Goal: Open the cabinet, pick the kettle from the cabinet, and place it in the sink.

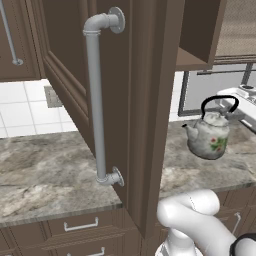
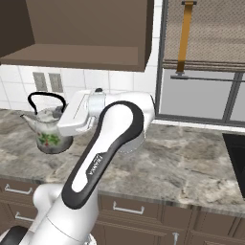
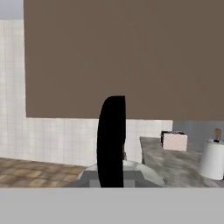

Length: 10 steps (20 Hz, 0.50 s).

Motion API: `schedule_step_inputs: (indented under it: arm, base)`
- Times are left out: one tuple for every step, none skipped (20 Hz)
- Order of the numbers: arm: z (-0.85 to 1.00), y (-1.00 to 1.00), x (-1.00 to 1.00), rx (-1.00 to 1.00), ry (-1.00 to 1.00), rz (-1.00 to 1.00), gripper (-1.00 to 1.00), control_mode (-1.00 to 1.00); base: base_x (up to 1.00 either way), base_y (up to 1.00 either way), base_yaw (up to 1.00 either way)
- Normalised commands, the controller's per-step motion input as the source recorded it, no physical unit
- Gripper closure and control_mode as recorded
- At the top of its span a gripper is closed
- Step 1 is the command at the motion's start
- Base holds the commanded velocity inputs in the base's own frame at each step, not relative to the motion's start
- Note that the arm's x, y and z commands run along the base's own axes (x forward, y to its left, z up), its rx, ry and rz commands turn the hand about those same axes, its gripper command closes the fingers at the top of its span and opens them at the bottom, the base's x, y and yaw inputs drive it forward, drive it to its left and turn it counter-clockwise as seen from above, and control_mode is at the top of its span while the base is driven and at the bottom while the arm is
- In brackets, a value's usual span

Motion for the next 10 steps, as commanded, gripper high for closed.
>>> schedule_step_inputs:
  arm:
    - [-0.25,0.00,0.00,0.00,-0.03,0.00,1.00,-1.00]
    - [-0.24,0.00,0.00,0.01,-0.01,0.00,1.00,-1.00]
    - [-0.23,0.00,0.00,0.03,0.00,0.00,1.00,-1.00]
    - [-0.21,0.00,0.00,0.04,-0.01,0.00,1.00,-1.00]
    - [-0.19,0.00,0.00,0.05,-0.01,0.00,1.00,-1.00]
    - [-0.18,0.00,0.00,0.05,0.00,0.00,1.00,-1.00]
    - [-0.15,0.00,0.00,0.04,0.00,0.00,1.00,-1.00]
    - [-0.13,0.00,0.00,0.03,0.00,0.00,1.00,-1.00]
    - [0.00,0.00,0.00,0.00,0.00,0.00,1.00,-1.00]
    - [0.00,0.00,0.00,0.00,0.00,0.00,1.00,-1.00]
  base:
    - [0.00,0.00,0.00]
    - [0.00,0.00,0.00]
    - [0.00,0.00,0.00]
    - [0.00,0.00,0.00]
    - [0.00,0.00,0.00]
    - [0.00,0.00,0.00]
    - [0.00,0.00,0.00]
    - [0.00,0.00,0.00]
    - [0.00,0.00,0.00]
    - [0.00,0.00,0.00]
